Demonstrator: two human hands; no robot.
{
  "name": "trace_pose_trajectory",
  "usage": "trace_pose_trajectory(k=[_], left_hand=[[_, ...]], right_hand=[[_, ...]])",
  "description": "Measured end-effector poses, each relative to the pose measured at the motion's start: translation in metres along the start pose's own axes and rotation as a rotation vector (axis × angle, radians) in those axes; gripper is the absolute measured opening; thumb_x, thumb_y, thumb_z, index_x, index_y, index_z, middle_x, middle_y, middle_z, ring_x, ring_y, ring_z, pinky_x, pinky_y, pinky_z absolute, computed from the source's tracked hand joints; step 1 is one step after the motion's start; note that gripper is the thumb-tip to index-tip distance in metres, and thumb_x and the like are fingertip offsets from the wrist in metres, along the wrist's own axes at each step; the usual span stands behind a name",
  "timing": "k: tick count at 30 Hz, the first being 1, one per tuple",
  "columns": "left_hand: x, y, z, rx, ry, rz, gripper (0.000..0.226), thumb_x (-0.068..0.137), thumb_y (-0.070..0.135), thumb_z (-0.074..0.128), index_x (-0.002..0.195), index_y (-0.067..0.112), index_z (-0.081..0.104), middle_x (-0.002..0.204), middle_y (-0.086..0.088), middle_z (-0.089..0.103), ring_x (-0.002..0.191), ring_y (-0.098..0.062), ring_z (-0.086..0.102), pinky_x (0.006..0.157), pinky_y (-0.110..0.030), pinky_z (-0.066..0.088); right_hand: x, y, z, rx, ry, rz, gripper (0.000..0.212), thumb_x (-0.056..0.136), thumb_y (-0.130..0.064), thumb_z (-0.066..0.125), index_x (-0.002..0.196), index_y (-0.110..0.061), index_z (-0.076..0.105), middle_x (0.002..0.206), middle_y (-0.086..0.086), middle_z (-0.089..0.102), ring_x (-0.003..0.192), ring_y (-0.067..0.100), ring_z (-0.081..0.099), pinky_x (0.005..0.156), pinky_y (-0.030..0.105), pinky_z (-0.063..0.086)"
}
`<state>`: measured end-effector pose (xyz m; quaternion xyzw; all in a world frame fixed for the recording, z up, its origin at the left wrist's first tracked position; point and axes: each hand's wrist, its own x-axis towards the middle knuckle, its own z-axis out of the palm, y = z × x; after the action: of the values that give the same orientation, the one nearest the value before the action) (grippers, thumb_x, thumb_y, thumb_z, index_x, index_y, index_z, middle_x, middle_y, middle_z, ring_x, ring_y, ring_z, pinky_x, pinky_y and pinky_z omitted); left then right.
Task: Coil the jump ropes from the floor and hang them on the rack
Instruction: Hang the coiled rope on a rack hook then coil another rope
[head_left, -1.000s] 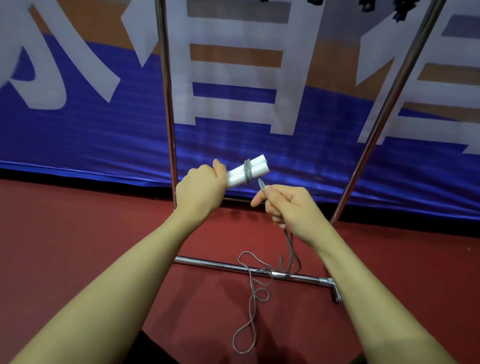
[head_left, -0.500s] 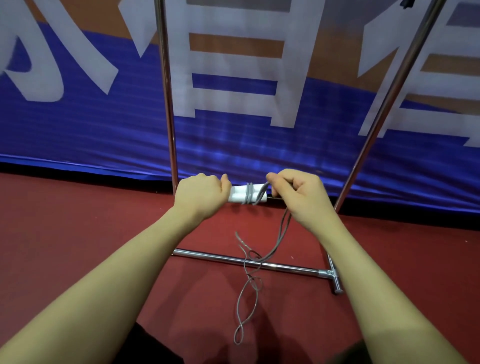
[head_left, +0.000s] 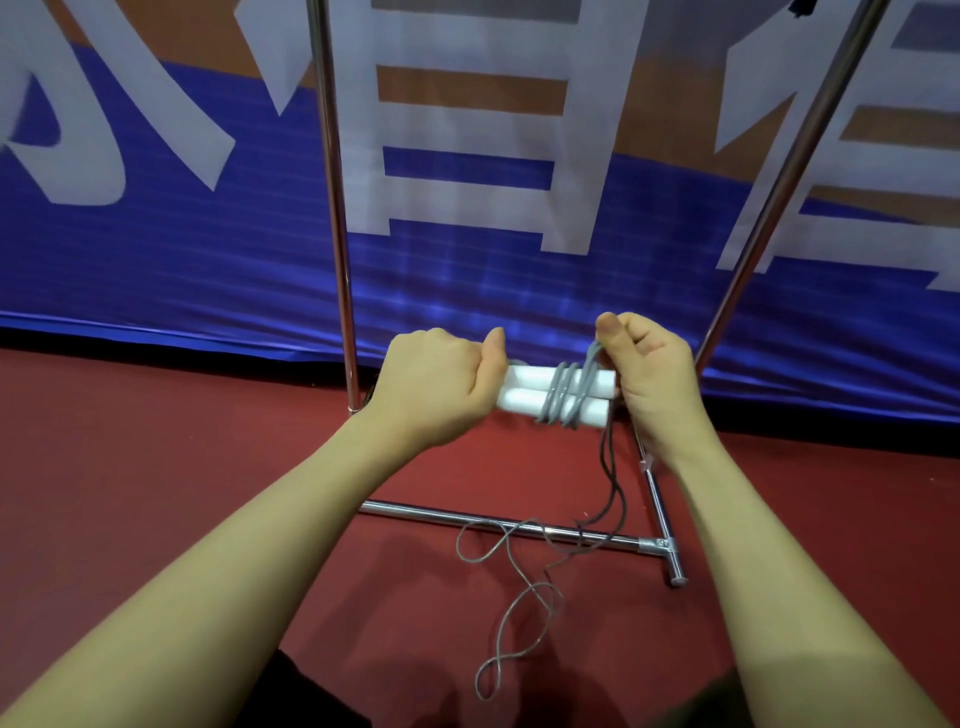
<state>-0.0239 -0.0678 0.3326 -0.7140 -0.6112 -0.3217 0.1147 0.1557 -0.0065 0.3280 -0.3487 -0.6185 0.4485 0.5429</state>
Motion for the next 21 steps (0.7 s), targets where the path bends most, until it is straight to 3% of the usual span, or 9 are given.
trace_pose_trajectory(k=[4, 8, 10, 12, 16, 21], left_hand=[[0.002, 0.007, -0.005, -0.108, 0.043, -0.157, 0.052, 0.088, 0.042, 0.012, 0.043, 0.018, 0.021, 0.040, 0.002, 0.026, 0.053, -0.030, 0.036, 0.055, -0.034, 0.021], [0.009, 0.005, -0.009, -0.139, 0.112, -0.349, 0.053, 0.089, 0.037, 0.014, 0.049, 0.008, 0.033, 0.048, -0.005, 0.037, 0.062, -0.033, 0.043, 0.059, -0.035, 0.027], [0.013, 0.000, -0.009, -0.115, 0.124, -0.433, 0.054, 0.100, 0.030, 0.019, 0.067, 0.001, 0.051, 0.060, -0.010, 0.048, 0.075, -0.036, 0.049, 0.063, -0.037, 0.033], [0.017, -0.007, -0.007, -0.091, 0.100, -0.508, 0.042, 0.102, 0.022, 0.024, 0.089, -0.001, 0.057, 0.070, -0.012, 0.051, 0.082, -0.038, 0.051, 0.068, -0.040, 0.039], [0.020, -0.017, 0.004, -0.067, 0.054, -0.633, 0.042, 0.102, 0.026, 0.023, 0.078, 0.004, 0.049, 0.068, -0.006, 0.045, 0.077, -0.031, 0.045, 0.069, -0.037, 0.035], [0.018, -0.031, 0.016, -0.019, -0.002, -0.657, 0.034, 0.101, 0.015, 0.023, 0.111, 0.002, 0.052, 0.082, -0.011, 0.047, 0.076, -0.031, 0.041, 0.053, -0.033, 0.024]], right_hand=[[0.001, 0.003, 0.008, 0.085, -0.039, 0.047, 0.028, 0.090, -0.034, 0.052, 0.065, -0.023, 0.049, 0.064, 0.008, 0.033, 0.053, 0.008, 0.032, 0.047, 0.020, 0.028], [-0.004, 0.010, 0.023, 0.084, -0.144, 0.070, 0.032, 0.103, -0.019, 0.036, 0.074, -0.016, 0.050, 0.048, -0.013, 0.036, 0.041, 0.001, 0.027, 0.042, 0.016, 0.022], [-0.009, 0.013, 0.030, 0.059, -0.227, 0.080, 0.034, 0.103, -0.018, 0.032, 0.079, -0.014, 0.056, 0.048, -0.011, 0.033, 0.042, 0.003, 0.024, 0.042, 0.019, 0.019], [-0.012, 0.013, 0.034, 0.004, -0.313, 0.071, 0.035, 0.103, -0.018, 0.032, 0.083, -0.015, 0.060, 0.052, -0.009, 0.031, 0.044, 0.005, 0.023, 0.043, 0.021, 0.018], [-0.015, 0.008, 0.031, -0.142, -0.405, 0.051, 0.031, 0.102, -0.018, 0.037, 0.088, -0.013, 0.064, 0.056, -0.004, 0.032, 0.047, 0.005, 0.026, 0.046, 0.016, 0.025], [-0.020, 0.001, 0.030, -0.241, -0.468, 0.029, 0.025, 0.100, -0.019, 0.045, 0.087, -0.018, 0.066, 0.048, -0.015, 0.041, 0.047, 0.000, 0.037, 0.050, 0.010, 0.030]])
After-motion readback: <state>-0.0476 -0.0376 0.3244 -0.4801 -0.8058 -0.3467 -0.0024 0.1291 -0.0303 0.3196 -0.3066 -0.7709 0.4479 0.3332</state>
